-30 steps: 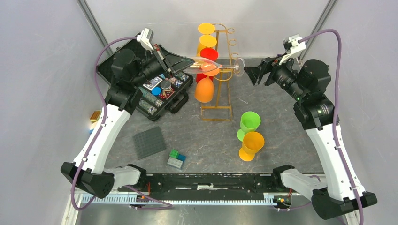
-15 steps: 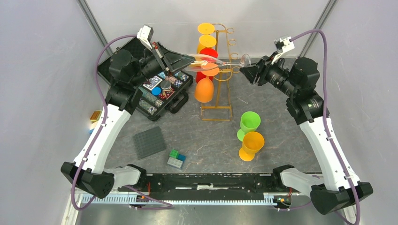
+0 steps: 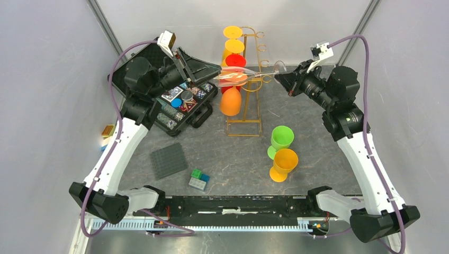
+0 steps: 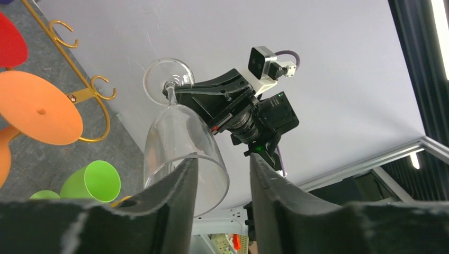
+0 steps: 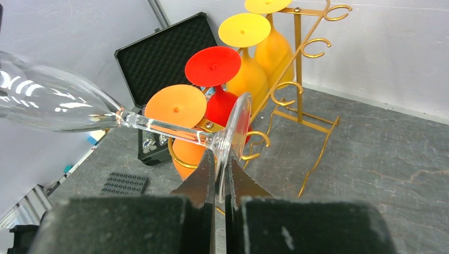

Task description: Place the wine glass upside down on the wine glass rack

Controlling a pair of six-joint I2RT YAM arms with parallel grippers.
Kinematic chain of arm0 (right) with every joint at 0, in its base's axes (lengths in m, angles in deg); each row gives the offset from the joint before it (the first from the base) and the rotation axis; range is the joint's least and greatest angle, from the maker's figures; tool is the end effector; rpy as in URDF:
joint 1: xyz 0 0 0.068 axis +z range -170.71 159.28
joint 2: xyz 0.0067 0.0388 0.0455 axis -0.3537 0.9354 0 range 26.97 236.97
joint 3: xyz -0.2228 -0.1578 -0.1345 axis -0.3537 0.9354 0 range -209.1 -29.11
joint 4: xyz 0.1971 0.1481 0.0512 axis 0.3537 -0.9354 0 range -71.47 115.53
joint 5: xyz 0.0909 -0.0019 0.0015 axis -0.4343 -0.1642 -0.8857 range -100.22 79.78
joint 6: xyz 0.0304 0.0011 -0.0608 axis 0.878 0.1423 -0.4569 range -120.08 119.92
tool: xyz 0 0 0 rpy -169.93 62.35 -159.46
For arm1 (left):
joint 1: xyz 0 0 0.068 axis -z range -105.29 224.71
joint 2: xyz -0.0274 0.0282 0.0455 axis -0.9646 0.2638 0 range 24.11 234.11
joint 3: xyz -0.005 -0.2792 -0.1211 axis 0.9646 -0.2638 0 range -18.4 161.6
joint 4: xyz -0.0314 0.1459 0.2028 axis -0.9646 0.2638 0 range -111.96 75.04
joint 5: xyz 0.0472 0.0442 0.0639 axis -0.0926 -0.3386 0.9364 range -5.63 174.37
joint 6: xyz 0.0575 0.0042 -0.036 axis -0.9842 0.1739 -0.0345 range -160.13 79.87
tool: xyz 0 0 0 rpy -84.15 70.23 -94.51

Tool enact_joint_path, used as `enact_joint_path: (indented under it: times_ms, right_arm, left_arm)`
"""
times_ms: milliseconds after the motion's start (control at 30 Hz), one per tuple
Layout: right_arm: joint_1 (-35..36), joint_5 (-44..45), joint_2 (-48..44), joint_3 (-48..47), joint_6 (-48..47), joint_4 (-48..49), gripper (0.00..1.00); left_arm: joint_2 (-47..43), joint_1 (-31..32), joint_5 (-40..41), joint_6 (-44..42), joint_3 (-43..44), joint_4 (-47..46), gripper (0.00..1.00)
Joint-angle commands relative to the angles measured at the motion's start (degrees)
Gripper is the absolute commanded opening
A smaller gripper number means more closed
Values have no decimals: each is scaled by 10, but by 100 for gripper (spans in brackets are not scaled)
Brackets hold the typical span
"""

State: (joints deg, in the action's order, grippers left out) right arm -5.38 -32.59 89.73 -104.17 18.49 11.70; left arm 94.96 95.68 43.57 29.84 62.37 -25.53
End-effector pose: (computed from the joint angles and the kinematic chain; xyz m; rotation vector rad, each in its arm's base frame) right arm 0.2117 0.0796 0.4824 -0.2660 1.6281 0.7663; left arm 0.2260 -0.1249 0.5201 0.0216 1.6522 -1.7410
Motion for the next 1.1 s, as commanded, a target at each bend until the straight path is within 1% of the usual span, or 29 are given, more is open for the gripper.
enact_joint_path:
  times_ms: [0, 67, 267, 433, 600, 800, 933, 1067]
  right_arm:
    - [0, 27, -28, 2, -20, 39, 0]
    - [0, 46, -36, 6, -28, 40, 0]
    - [0, 79, -62, 25, -62, 62, 0]
    - [0, 75, -68, 28, -97, 72, 0]
    - [-1, 29, -70, 34, -138, 98, 0]
    - [4, -24, -68, 42, -161, 117, 0]
    - [24, -49, -54, 33, -181, 101, 0]
    - [78, -48, -29, 2, -251, 48, 0]
  left_arm:
    - [-17, -7, 4, -3, -3, -18, 51]
    - [-20, -10, 5, -11, -3, -8, 59]
    - [-37, -25, 12, -21, -15, 10, 65]
    - [-48, -41, 16, -30, -27, 32, 66]
    - [-56, -55, 27, -61, -20, 110, 66]
    - [-56, -67, 37, -97, -10, 190, 67]
    - [-53, -69, 40, -117, -3, 235, 67]
    - [-52, -70, 33, -114, -4, 241, 67]
